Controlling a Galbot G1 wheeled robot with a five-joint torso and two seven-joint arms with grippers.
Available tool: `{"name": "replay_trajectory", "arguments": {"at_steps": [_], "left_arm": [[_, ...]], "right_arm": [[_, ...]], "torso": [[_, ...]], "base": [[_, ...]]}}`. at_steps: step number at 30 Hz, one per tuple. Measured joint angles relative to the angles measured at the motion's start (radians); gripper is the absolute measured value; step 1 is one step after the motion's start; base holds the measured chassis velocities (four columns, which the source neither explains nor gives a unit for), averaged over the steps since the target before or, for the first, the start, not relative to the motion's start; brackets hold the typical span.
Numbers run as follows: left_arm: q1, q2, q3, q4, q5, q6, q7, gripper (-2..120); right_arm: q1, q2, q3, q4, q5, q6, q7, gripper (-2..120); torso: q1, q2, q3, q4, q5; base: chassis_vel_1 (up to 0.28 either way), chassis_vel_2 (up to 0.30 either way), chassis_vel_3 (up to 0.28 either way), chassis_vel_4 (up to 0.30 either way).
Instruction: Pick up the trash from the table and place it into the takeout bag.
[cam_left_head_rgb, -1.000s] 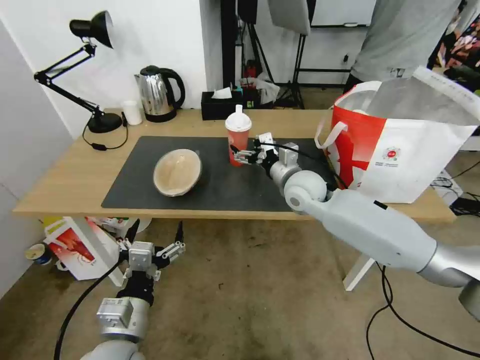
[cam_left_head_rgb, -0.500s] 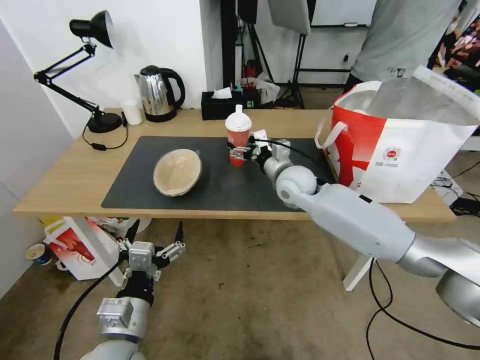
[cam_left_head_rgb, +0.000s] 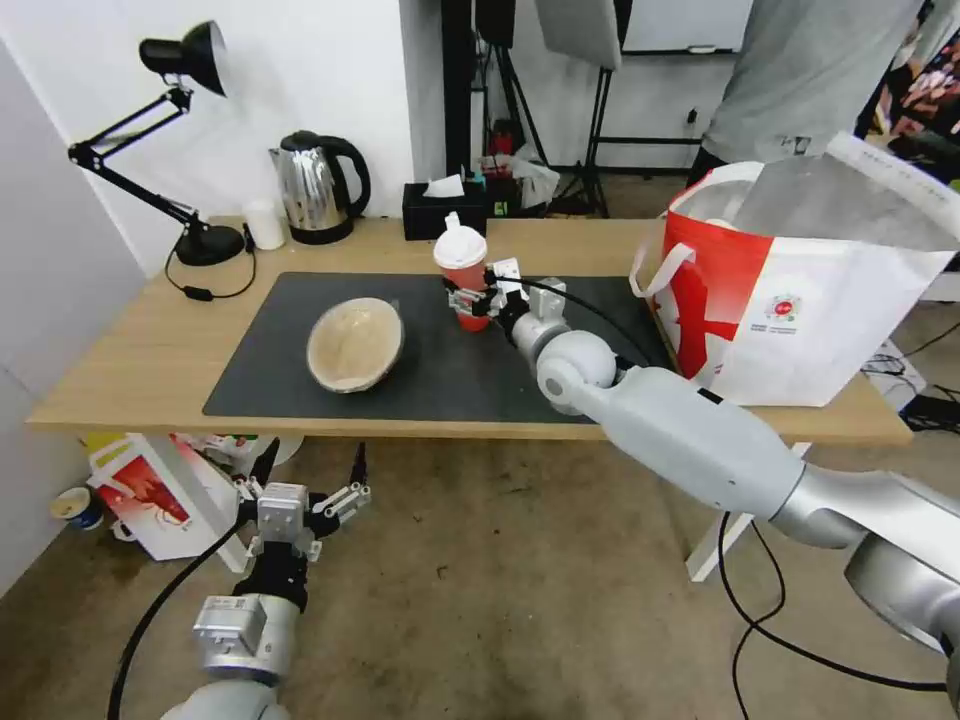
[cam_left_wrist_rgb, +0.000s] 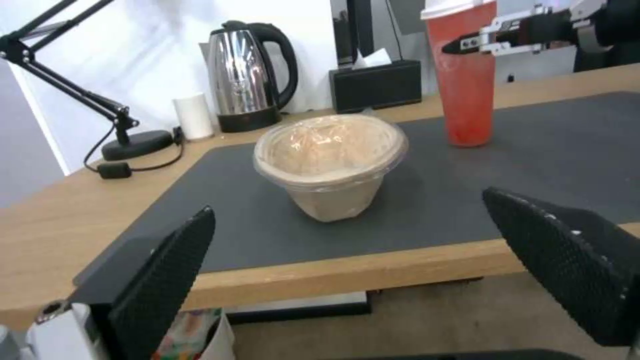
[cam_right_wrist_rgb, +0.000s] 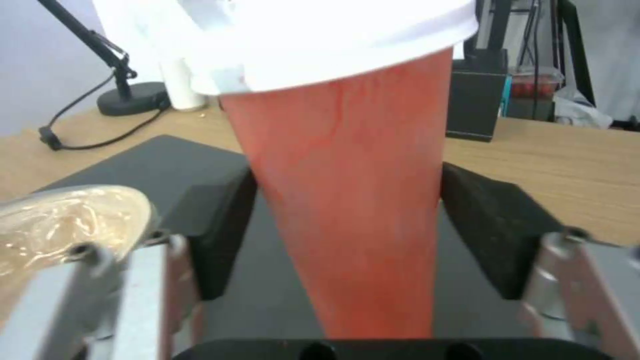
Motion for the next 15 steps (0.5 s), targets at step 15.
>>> {"name": "replay_trajectory", "arguments": {"at_steps": [15], "left_arm": [[0.000,0.000,0.000,0.000,0.000,0.000,0.000,100]], "right_arm": [[-0.019,-0.034,0.005,0.039,0.019,-0.006,0.004,25]], "torso": [[0.000,0.000,0.000,0.0002,0.0001]], "base": [[0.000,0.000,0.000,0.000]]}}
